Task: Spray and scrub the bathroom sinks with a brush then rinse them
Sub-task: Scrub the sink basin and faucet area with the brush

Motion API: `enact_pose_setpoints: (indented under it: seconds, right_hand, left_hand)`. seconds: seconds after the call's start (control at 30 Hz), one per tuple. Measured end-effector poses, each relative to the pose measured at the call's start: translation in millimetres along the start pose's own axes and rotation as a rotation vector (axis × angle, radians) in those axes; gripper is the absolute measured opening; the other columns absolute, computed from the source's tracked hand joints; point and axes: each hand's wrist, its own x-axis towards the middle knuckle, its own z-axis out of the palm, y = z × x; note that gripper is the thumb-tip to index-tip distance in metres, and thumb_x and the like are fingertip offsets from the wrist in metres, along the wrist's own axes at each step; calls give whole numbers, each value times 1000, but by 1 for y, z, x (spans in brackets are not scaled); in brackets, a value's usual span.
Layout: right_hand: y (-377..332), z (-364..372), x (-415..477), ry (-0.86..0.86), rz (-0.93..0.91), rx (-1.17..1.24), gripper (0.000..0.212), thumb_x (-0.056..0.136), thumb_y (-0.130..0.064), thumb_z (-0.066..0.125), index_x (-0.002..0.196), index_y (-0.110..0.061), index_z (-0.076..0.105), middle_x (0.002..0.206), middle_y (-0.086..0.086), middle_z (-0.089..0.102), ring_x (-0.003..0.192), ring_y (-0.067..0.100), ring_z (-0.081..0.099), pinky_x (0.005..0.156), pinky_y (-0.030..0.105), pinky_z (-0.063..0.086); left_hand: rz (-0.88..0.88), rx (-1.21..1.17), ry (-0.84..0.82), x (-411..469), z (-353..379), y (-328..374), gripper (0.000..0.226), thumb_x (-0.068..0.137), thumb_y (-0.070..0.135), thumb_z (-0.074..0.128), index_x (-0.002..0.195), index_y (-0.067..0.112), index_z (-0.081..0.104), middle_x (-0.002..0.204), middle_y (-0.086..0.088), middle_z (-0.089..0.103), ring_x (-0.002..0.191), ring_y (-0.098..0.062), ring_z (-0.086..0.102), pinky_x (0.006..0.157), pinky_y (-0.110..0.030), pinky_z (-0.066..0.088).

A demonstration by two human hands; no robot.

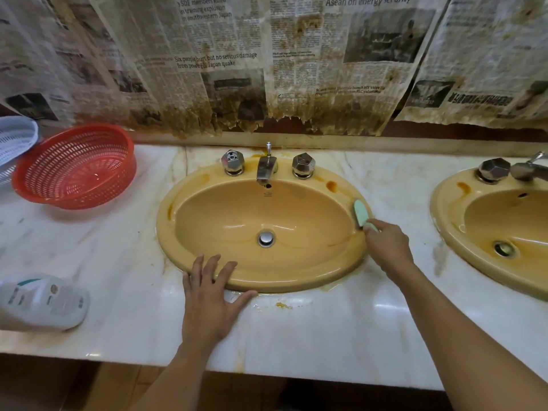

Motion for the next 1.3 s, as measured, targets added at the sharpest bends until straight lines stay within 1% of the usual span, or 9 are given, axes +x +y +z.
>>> enact_pose_setpoints:
  seconds: [0.13,0.4,0.6,0.77,0.9,1.0,1.13,1.23,1.3]
  right_hand:
    - [19,-3,-23,-38,-25,-3,36,103,-33,51,136,-27,65,140,9,61,123,31,57,92,35,46]
    - [-3,-4,36,33,-69,-136,41,100,-36,49,140,-32,61,134,12,64,123,37,55,99,47,51]
    - [-38,24,55,-135,-160,-245,42,102,-33,50,143,-30,58,147,14,54,129,37,52,103,47,48]
    - [-37,-2,75,-54,-134,-197,37,101,-31,52,134,-28,67,141,10,61,126,34,55,102,41,47]
    - [-38,10,66,-183,-206,-231,37,103,-33,53,137,-28,64,146,13,55,128,37,53,100,43,47]
    - [-38,4,71,-146,-212,-241,36,103,-33,53,136,-28,65,145,14,57,128,37,53,102,43,46]
    - [-35,-2,75,-149,-214,-233,34,102,-35,54,132,-32,67,144,11,57,122,34,56,96,42,52]
    - [-38,-5,77,-194,-241,-232,31,101,-37,56,129,-35,69,141,11,58,105,31,58,74,31,51]
    - [-42,-11,83,-128,-254,-206,32,101,-37,56,130,-34,69,139,10,60,109,31,59,81,33,52]
  left_hand:
    - [-7,-3,2,0,0,0,72,84,83,53,137,34,59,155,2,42,154,-29,19,118,-62,26]
    - [-8,5,-5,1,2,-2,74,84,85,51,136,34,59,155,1,42,154,-29,20,115,-64,30]
    - [-17,9,-23,1,3,-4,73,84,85,52,138,35,58,156,3,40,154,-28,19,118,-62,26]
    - [-21,10,-33,1,3,-5,72,85,85,53,139,37,56,157,4,39,155,-28,17,119,-62,26]
    - [-19,-2,-29,1,3,-4,71,85,84,55,138,37,57,156,4,40,155,-27,18,118,-62,26]
    - [-21,-6,-31,1,2,-4,71,85,83,56,138,37,57,157,4,40,156,-27,17,118,-62,26]
    - [-16,-4,-26,1,3,-4,71,85,83,56,138,37,57,156,4,40,155,-27,18,118,-62,27]
    - [-12,-6,-20,1,4,-4,70,84,83,57,137,36,58,155,4,41,155,-28,19,117,-62,27]
    - [-9,-2,-16,2,5,-4,70,84,83,57,136,36,59,154,4,42,154,-28,20,116,-62,29]
